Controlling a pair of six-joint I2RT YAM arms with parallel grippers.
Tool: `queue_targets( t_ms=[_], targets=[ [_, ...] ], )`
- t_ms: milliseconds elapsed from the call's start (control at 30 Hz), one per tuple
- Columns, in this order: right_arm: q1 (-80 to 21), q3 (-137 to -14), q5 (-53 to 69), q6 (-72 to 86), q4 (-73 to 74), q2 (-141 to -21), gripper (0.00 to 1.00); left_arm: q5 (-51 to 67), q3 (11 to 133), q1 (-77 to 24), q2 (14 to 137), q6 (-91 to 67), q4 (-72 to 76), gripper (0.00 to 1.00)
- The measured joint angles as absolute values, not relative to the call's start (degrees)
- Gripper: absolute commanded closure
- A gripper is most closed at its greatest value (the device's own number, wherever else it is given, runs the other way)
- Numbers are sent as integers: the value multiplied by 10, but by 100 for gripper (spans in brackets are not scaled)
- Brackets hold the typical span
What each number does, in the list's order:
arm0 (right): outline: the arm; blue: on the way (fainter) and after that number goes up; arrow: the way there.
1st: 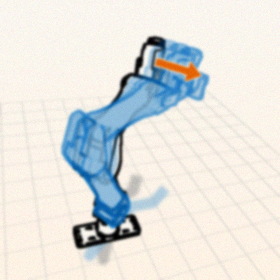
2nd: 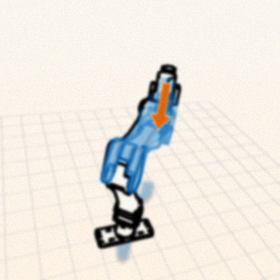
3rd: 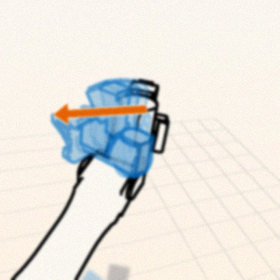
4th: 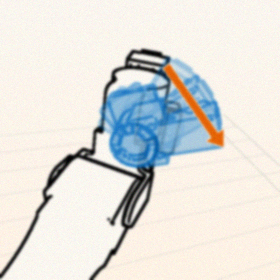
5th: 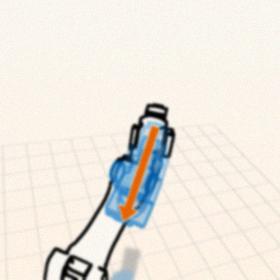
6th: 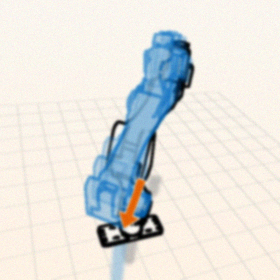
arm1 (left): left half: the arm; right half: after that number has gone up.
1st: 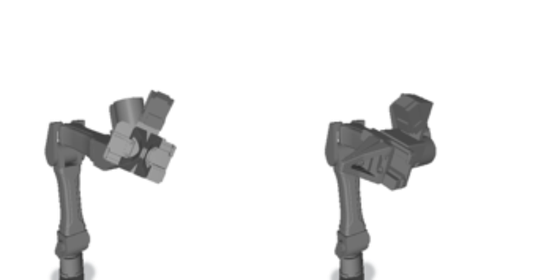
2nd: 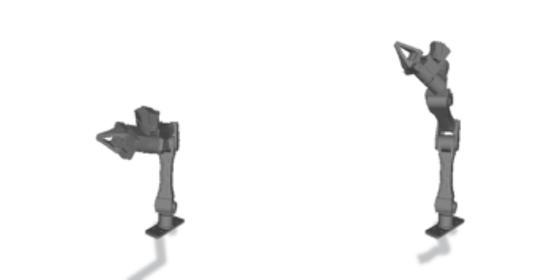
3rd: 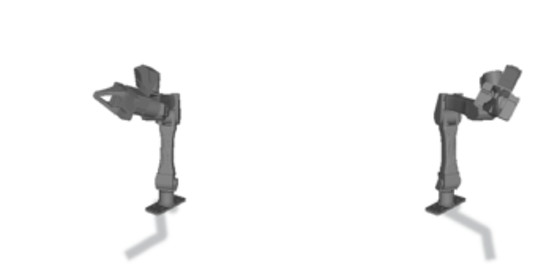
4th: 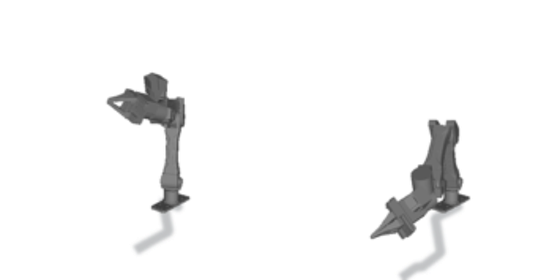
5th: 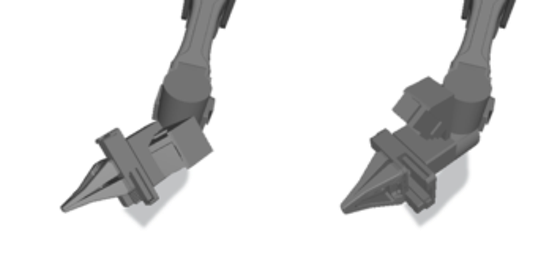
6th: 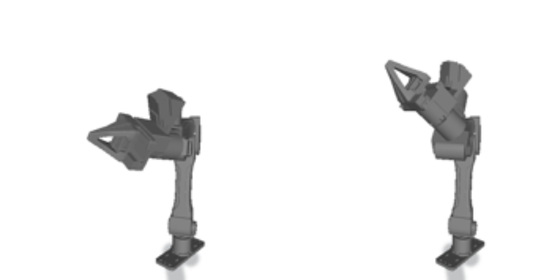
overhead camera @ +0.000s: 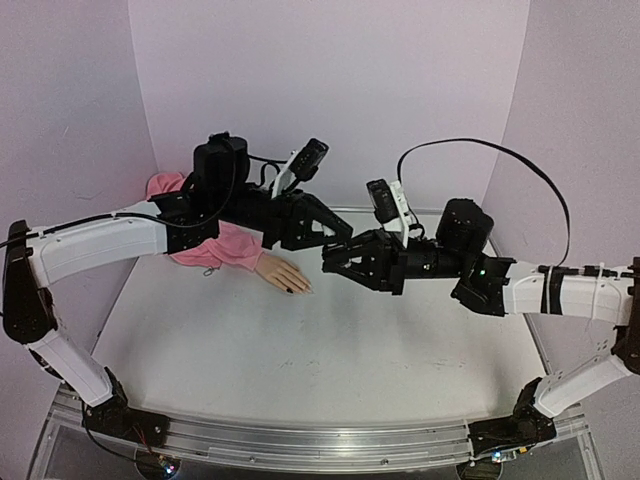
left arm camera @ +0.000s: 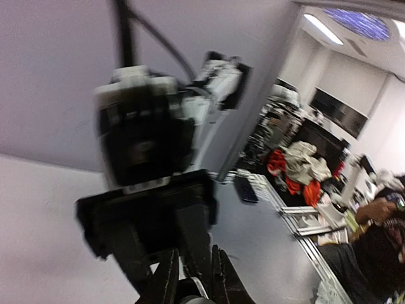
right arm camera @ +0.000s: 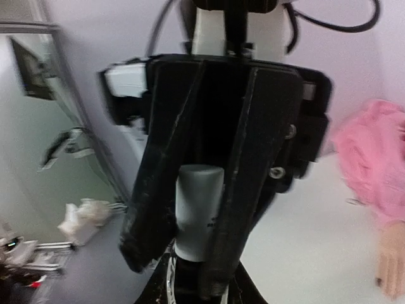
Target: Paint the nails
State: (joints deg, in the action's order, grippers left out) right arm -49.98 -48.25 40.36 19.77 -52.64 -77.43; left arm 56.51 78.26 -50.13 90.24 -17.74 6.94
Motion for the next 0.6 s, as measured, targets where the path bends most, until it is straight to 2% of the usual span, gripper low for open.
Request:
queue_targets(
  t_ms=[100,200,233,333,400,500,600],
  targets=[
    [-519,-477,518,282,-630,-771,100,637,782,-534,882,-146,124,100],
    [-533,-470,550,314,-658,-759,100,665,785,-561,881,-131,157,98],
    [-533,-470,550,314,-657,-758,100,665,785,-562,881,-130,161,89],
    [-531,-470,529,284,-620,-749,100,656,779,-555,882,-136,163,52],
    [-530,-470,503,243,-580,-732,100,647,758,-535,877,-147,166,34],
    [-529,-470,432,187,-522,-704,100,617,714,-488,861,-175,158,22],
    [-530,-485,341,139,-459,-698,100,573,672,-434,847,-218,149,16]
  ],
)
